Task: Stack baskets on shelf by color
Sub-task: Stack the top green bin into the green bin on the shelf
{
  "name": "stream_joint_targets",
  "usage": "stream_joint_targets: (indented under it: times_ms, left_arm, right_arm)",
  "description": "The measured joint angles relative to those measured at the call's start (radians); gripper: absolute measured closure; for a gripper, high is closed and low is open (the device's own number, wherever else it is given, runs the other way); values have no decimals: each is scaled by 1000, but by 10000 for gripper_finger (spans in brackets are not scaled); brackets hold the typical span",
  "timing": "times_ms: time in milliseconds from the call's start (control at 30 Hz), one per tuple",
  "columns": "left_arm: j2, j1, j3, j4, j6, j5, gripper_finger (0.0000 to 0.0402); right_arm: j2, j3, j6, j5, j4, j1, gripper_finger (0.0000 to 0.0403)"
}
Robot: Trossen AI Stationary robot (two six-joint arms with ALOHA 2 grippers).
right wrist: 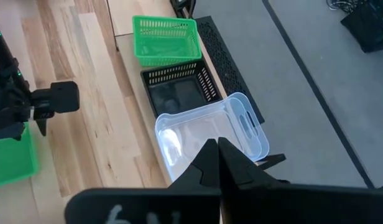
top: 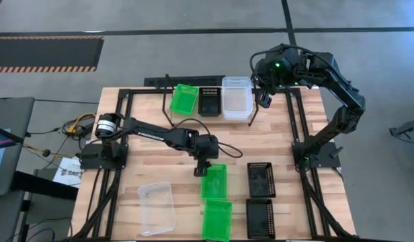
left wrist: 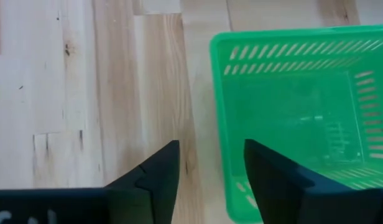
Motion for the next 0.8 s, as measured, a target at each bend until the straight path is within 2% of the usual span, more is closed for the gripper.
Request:
stream_joint_targets:
  times_ms: [367, 800]
  left_arm:
    - [0, 22, 0, 0, -16, 1, 225]
    - [0, 14, -32, 10, -7, 51, 225]
  right_arm:
    - [0, 0, -9, 0, 1, 0, 400]
    - [0, 0, -11, 0, 1, 0, 400]
